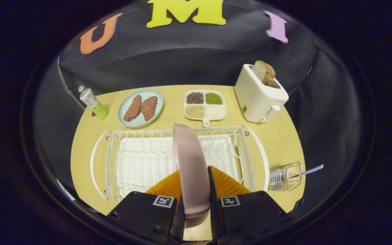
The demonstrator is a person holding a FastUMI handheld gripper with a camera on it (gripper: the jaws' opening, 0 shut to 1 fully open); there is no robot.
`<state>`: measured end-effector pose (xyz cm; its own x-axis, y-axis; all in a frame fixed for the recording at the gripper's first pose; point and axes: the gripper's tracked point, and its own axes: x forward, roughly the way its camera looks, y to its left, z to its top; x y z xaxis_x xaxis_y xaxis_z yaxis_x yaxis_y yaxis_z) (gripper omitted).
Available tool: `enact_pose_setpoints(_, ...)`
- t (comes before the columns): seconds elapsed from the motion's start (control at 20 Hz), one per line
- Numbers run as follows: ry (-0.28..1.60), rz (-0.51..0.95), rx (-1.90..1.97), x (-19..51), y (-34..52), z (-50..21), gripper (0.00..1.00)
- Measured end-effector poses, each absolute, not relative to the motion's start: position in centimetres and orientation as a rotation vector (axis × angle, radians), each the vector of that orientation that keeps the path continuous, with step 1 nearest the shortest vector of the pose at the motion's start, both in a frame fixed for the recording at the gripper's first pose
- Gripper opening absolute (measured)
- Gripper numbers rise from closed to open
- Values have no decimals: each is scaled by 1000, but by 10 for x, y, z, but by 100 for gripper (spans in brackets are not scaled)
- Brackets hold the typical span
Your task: Take the plate from the dish rack, then take the spoon from the basket and place it into the plate.
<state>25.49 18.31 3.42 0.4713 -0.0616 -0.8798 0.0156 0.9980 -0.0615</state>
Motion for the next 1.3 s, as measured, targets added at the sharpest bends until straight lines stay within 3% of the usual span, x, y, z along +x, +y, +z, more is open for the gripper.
enact_pose_setpoints(0.35, 1029, -38, -89, 241, 181, 62, 32)
enact_pose_setpoints(0.75, 962, 223, 162, 164, 173, 71, 31)
enact_pose_setpoints(1.3, 1007, 332, 523, 49, 102, -55, 30)
